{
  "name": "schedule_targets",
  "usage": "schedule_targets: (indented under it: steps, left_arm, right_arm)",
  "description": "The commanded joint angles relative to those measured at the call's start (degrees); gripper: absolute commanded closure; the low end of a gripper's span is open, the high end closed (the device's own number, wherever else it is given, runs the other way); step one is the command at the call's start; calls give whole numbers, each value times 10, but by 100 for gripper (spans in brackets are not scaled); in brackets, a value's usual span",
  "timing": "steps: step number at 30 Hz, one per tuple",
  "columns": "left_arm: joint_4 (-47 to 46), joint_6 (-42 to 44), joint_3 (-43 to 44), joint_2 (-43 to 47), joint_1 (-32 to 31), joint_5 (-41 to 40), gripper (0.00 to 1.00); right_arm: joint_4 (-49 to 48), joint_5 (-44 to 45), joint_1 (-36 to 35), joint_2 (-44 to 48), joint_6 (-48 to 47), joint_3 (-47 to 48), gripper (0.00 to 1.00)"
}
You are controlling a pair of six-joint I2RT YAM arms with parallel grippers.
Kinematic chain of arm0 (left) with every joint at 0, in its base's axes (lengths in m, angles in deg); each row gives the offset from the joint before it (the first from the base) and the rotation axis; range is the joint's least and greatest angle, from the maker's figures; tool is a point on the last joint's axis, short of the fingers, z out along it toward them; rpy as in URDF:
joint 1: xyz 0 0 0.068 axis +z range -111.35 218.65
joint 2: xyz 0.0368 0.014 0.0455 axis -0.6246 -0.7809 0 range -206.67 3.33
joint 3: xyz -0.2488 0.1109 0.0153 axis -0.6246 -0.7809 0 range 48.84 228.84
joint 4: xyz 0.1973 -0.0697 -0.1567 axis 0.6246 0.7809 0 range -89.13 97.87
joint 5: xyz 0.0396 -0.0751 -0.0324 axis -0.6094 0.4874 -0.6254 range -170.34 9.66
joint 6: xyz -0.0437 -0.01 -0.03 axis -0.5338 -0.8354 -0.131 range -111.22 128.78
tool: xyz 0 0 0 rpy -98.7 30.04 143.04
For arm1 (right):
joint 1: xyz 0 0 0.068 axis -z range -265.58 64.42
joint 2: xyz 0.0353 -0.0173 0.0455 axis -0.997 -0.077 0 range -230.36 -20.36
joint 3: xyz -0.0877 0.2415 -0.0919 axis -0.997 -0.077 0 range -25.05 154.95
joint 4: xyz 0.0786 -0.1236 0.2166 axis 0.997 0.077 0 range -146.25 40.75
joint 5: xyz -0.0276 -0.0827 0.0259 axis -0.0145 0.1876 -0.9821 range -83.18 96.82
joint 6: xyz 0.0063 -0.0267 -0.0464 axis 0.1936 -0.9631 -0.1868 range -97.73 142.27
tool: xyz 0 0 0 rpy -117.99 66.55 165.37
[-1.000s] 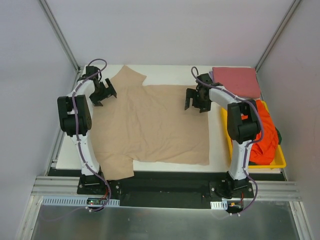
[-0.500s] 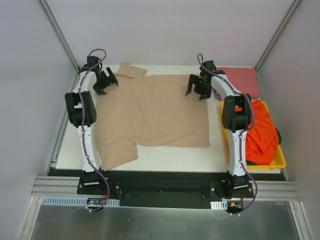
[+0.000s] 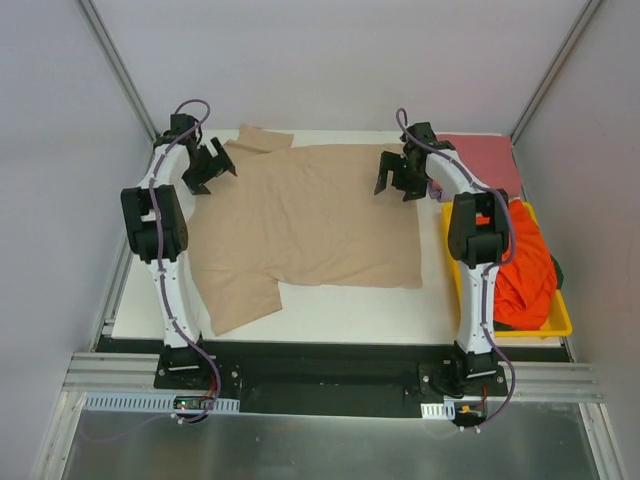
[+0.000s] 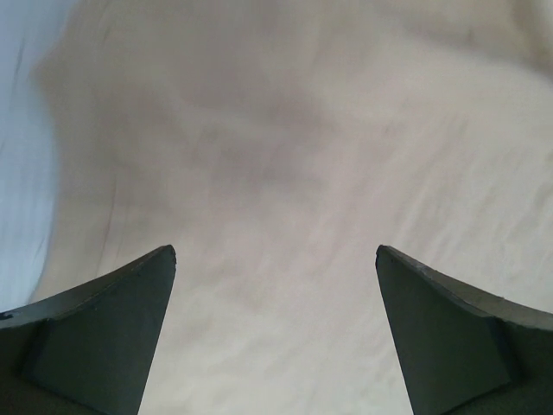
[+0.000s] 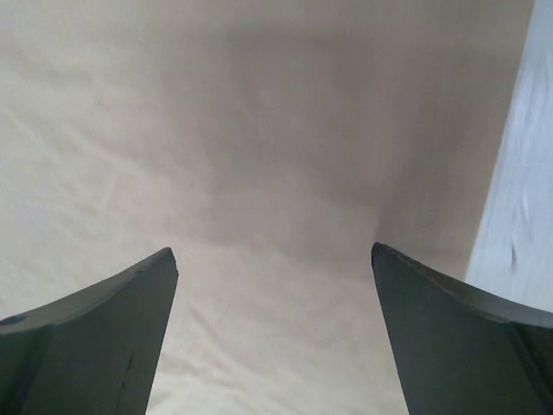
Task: Fold and stack the t-shirts
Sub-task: Flatten out the tshirt
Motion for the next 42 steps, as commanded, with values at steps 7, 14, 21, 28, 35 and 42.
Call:
schedule_targets:
  steps: [7, 14, 21, 28, 35, 42]
  left_arm:
    - [11, -78, -434, 475, -62, -190, 1]
    - [26, -194, -651, 658, -217, -220, 2]
    - [113, -329, -768, 764, -338, -238, 5]
    - [195, -447, -829, 843, -381, -252, 9]
    - [194, -525, -876, 852, -381, -301, 20]
    - [147, -538, -890, 815, -381, -304, 41]
  right_arm:
    - [-104, 112, -76, 384, 15, -376, 4]
    - [-148, 137, -87, 563, 52, -589, 4]
    - [-126, 142, -87, 636, 29, -640, 4]
    - [-117, 158, -87, 634, 22, -647, 4]
    - [-119, 158, -86, 620, 14, -647, 4]
    - [-121, 160, -86, 613, 11, -648, 4]
